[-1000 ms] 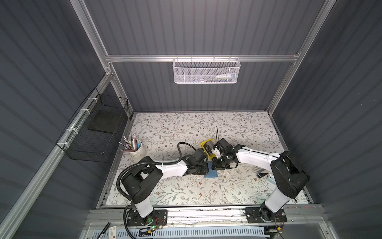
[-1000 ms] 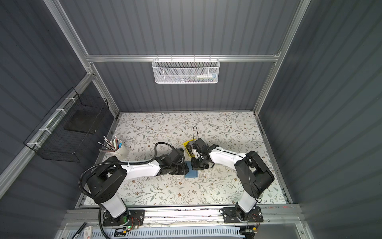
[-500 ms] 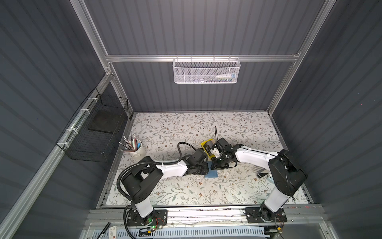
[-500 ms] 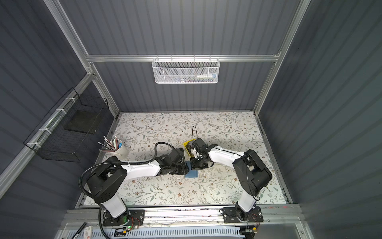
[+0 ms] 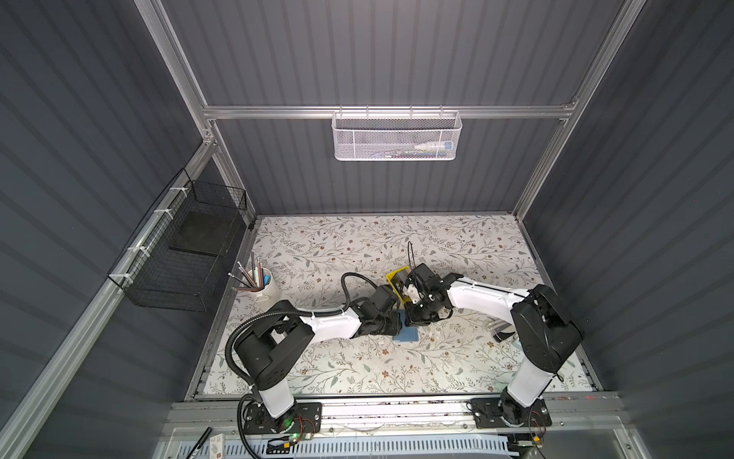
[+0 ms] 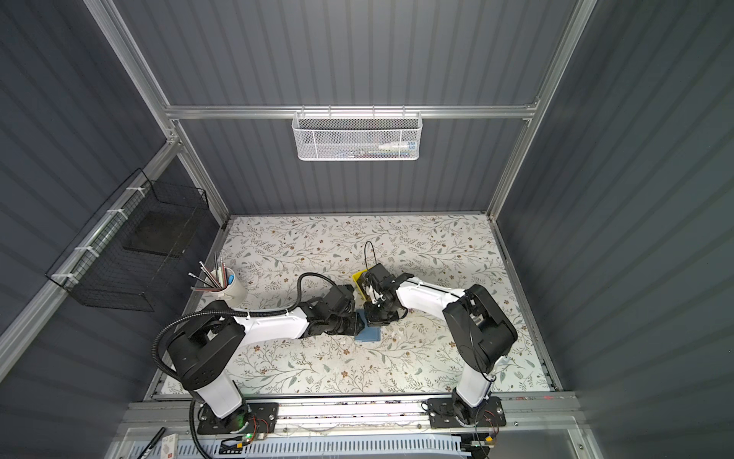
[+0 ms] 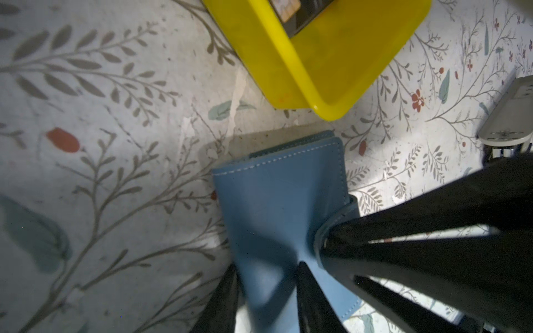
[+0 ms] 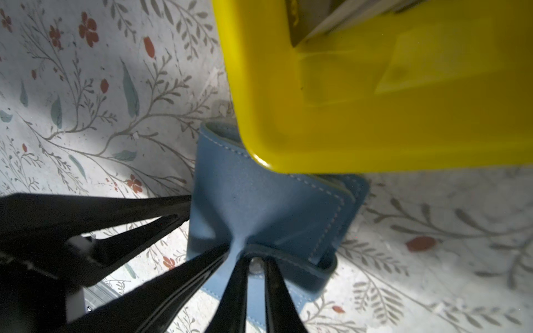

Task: Insert credit cards into a card holder
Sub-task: Close the button on the card holder.

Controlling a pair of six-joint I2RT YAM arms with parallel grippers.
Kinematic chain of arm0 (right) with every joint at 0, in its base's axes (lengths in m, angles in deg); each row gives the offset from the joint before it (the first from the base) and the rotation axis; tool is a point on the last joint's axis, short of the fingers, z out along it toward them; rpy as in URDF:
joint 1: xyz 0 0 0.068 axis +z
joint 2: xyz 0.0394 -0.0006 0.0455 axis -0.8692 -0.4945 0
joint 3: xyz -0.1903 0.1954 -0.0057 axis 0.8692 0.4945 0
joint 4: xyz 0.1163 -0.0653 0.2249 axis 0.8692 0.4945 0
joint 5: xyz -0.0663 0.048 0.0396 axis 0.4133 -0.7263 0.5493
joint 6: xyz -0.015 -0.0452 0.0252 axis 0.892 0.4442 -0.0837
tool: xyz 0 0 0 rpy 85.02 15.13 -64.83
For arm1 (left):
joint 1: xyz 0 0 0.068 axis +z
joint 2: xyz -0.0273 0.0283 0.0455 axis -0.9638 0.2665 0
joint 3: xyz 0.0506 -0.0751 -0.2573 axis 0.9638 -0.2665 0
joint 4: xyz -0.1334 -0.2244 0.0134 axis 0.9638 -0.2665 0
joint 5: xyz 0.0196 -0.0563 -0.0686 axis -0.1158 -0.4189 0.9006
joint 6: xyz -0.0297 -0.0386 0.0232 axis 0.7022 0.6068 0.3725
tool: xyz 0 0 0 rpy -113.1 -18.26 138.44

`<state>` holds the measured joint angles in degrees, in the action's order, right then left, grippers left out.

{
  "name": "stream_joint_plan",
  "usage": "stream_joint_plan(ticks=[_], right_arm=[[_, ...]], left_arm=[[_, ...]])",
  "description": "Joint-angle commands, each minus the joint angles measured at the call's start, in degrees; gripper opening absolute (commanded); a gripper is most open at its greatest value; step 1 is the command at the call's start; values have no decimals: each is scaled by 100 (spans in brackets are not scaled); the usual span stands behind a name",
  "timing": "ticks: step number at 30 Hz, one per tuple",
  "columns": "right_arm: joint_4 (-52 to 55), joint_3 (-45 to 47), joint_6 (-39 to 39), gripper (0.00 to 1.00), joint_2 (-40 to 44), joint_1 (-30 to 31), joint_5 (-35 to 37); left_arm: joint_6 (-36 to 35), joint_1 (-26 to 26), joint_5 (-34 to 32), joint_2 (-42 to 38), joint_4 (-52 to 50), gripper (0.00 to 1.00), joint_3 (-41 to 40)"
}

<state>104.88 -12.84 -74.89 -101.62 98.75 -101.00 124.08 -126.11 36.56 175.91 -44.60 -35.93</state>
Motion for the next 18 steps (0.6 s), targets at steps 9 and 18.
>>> stream_joint_plan(ticks=[9,18], right_arm=[[618,-295,48,15,-430,261,789],[799,-420,-60,14,-640,317,1032]], left_arm=[[96,-63,85,19,6,35,-294],[136,-70,156,-24,200,35,-409]])
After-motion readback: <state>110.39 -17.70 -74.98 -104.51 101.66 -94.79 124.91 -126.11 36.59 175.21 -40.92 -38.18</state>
